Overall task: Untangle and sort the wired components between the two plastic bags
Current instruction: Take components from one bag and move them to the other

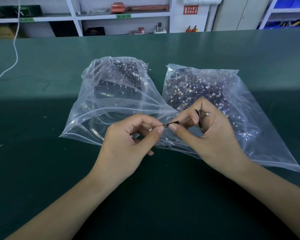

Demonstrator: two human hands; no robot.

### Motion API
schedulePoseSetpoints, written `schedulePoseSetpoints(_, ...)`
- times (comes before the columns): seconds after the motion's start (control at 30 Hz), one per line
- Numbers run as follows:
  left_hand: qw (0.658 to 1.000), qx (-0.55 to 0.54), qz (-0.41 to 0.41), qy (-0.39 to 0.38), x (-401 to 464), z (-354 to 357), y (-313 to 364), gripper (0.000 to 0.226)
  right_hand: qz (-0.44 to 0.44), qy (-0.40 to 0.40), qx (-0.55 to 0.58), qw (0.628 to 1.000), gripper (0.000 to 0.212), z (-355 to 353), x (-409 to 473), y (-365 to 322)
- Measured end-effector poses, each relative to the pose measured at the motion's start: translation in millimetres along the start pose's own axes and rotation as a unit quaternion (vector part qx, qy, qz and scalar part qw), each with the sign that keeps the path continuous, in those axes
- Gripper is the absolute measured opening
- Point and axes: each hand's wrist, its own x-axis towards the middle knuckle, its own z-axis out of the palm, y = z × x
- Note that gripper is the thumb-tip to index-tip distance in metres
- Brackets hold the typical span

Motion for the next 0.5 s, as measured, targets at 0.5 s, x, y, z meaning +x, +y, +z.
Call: schedulePoseSetpoints(0.5,0.992,0.113,0.055,0.001,-1.8,-3.5,-4.6,0.009,0.004,-0.012,-0.009,1.000,0.034,-1.4,-1.2,5.3)
